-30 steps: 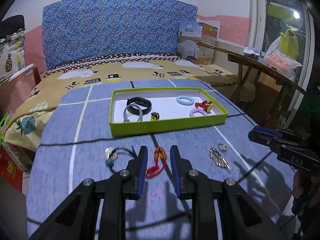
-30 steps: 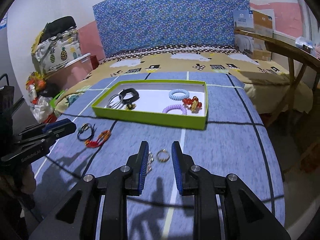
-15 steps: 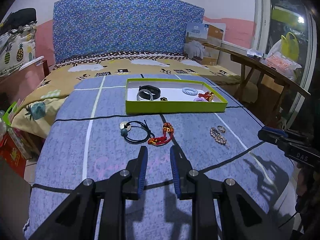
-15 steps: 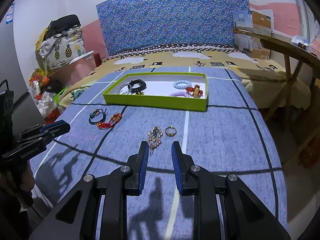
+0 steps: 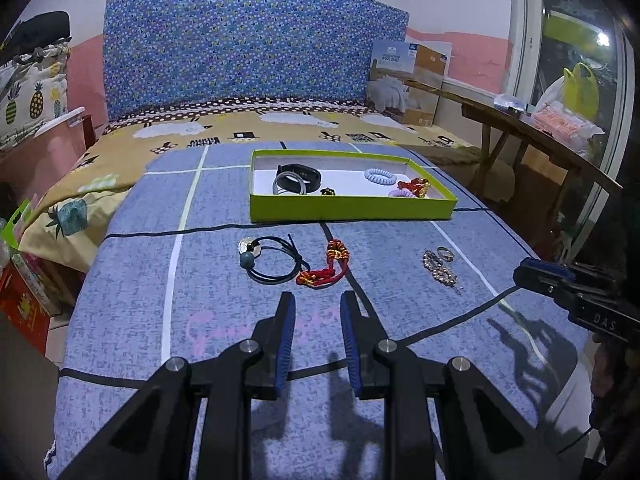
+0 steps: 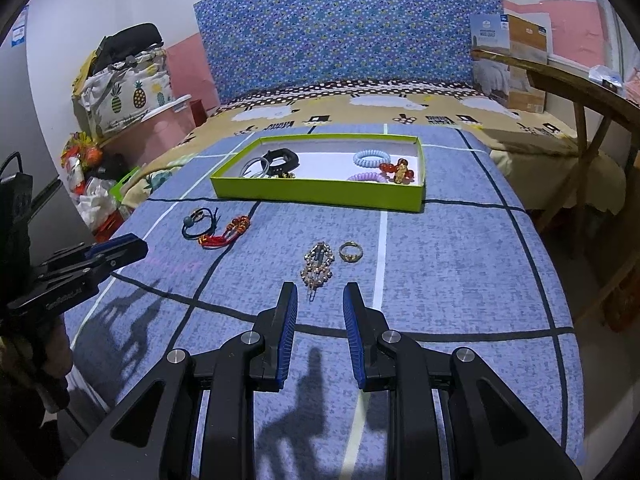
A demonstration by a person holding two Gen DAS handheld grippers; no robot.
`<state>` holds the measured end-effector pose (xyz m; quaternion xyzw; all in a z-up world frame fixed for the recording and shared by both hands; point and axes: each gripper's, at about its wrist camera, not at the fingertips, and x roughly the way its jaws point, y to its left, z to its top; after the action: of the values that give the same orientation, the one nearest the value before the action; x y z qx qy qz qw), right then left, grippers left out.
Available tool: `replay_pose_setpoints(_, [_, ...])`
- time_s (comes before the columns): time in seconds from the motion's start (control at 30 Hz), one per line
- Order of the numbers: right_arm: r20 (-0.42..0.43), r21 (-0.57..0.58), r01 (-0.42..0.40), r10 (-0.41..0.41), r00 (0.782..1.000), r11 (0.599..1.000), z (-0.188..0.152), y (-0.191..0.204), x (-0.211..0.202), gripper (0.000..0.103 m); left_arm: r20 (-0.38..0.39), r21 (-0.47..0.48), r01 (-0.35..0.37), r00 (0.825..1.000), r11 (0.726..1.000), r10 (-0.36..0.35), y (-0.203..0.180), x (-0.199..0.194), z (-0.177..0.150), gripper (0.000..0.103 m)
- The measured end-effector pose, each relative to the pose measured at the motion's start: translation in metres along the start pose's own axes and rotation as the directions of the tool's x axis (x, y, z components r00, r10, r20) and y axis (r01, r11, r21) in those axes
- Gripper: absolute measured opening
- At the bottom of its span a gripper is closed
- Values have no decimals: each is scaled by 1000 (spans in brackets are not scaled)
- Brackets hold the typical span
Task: Organize jewelry
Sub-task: 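Move the right tool to the gold chain pendant while the left tool moves to the black hair tie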
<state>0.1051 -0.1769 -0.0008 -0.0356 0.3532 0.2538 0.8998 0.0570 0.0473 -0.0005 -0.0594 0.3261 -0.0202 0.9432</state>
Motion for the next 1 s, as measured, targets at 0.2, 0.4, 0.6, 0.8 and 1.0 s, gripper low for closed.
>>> replay_pose_setpoints(0.2, [-21, -4, -11, 10, 1000, 1000, 4, -1, 12, 24, -18, -4, -30, 999, 1000, 30, 6, 12, 6, 26])
replay_pose_setpoints(0.4, [-48, -16, -20, 19, 999, 1000, 9, 2, 29, 24, -46, -19, -56, 997, 998, 55, 17, 28, 14, 27])
replay_pose_setpoints(0.6, [-76, -18, -16, 15, 997, 1000, 13, 1, 47, 24, -81, -39, -75, 994, 996, 72, 27, 44, 21, 32])
replay_pose_setpoints(0.8, [-91, -19, -10, 8, 996, 1000, 19, 0, 61, 24, -108, -60, -93, 990, 994, 86, 36, 59, 29, 32])
replay_pose_setpoints(1.0, [-109, -49, -8, 2, 994, 999, 22, 7, 73, 24, -136, -77, -103, 987, 992, 91, 40, 73, 33, 32])
